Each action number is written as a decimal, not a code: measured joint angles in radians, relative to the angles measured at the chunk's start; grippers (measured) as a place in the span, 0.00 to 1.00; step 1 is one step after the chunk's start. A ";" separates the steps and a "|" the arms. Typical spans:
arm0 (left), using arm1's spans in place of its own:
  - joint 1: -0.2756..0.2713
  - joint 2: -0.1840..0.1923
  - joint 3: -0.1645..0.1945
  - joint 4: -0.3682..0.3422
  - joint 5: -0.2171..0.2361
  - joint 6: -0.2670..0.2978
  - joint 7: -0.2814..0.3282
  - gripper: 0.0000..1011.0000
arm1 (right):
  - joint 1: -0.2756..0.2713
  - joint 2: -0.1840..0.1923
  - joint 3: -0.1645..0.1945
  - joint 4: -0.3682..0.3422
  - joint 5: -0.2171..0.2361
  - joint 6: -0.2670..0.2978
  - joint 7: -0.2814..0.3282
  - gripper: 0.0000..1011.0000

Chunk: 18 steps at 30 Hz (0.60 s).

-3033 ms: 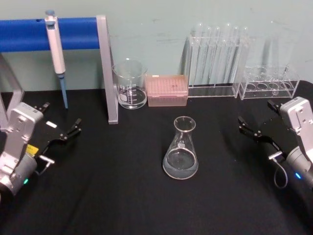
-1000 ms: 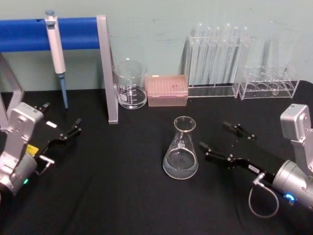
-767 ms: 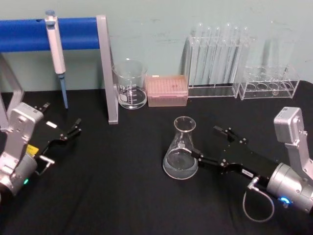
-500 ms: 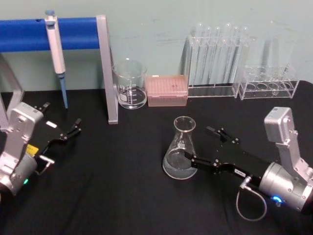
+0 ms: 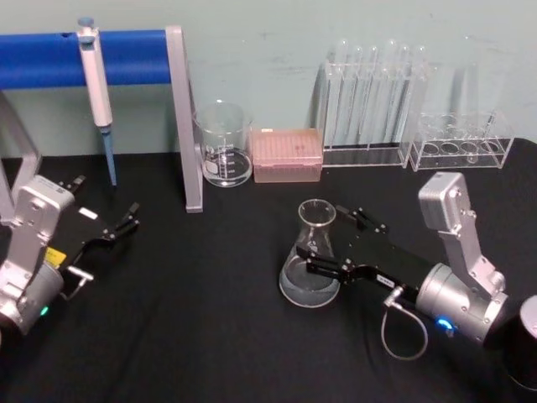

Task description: Grasp the erlenmeyer flask with one hand, shake it three times, then place it back.

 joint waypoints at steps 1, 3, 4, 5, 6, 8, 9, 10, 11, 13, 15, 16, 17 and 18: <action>0.000 0.000 0.000 0.000 0.000 0.000 0.000 0.99 | 0.009 -0.008 -0.002 0.010 -0.006 -0.001 0.000 0.99; 0.000 0.000 0.000 0.000 0.000 0.000 0.000 0.99 | 0.015 -0.015 -0.003 0.018 -0.011 -0.002 0.000 0.99; 0.000 0.000 0.000 0.000 0.000 0.000 0.000 0.99 | 0.023 -0.022 -0.005 0.027 -0.016 -0.003 0.000 0.99; 0.000 0.000 0.000 0.000 0.000 0.000 0.000 0.99 | 0.026 -0.025 -0.006 0.031 -0.018 -0.003 0.000 0.99; 0.000 0.000 0.000 0.000 0.000 0.000 0.000 0.99 | 0.028 -0.028 -0.006 0.034 -0.019 -0.004 0.000 0.99; 0.000 0.000 0.000 0.000 0.000 0.000 0.000 0.99 | 0.036 -0.036 -0.008 0.045 -0.024 -0.005 0.000 0.99; 0.000 0.000 0.000 0.000 0.000 0.000 0.000 0.99 | 0.038 -0.038 -0.008 0.048 -0.026 -0.005 0.001 0.99; 0.000 0.000 0.000 0.000 0.000 0.000 0.000 0.99 | 0.040 -0.040 -0.009 0.050 -0.027 -0.005 0.001 0.99; 0.000 0.000 0.000 0.000 0.000 0.000 0.000 0.99 | 0.044 -0.044 -0.009 0.056 -0.028 -0.005 0.003 0.99; 0.000 0.000 0.000 0.000 0.000 0.000 0.000 0.99 | 0.047 -0.047 -0.010 0.060 -0.030 -0.005 0.004 0.99; 0.000 0.000 0.000 0.000 0.000 0.000 0.000 0.99 | 0.050 -0.051 -0.010 0.066 -0.032 -0.005 0.006 0.99; 0.000 0.000 0.000 0.000 0.000 0.000 0.000 0.99 | 0.051 -0.052 -0.010 0.068 -0.033 -0.005 0.007 0.99; 0.000 0.000 0.000 0.000 0.000 0.000 0.000 0.99 | 0.052 -0.053 -0.011 0.069 -0.034 -0.005 0.007 0.99; 0.000 0.000 0.000 0.000 0.000 0.000 0.000 0.99 | 0.053 -0.055 -0.011 0.072 -0.035 -0.005 0.008 0.99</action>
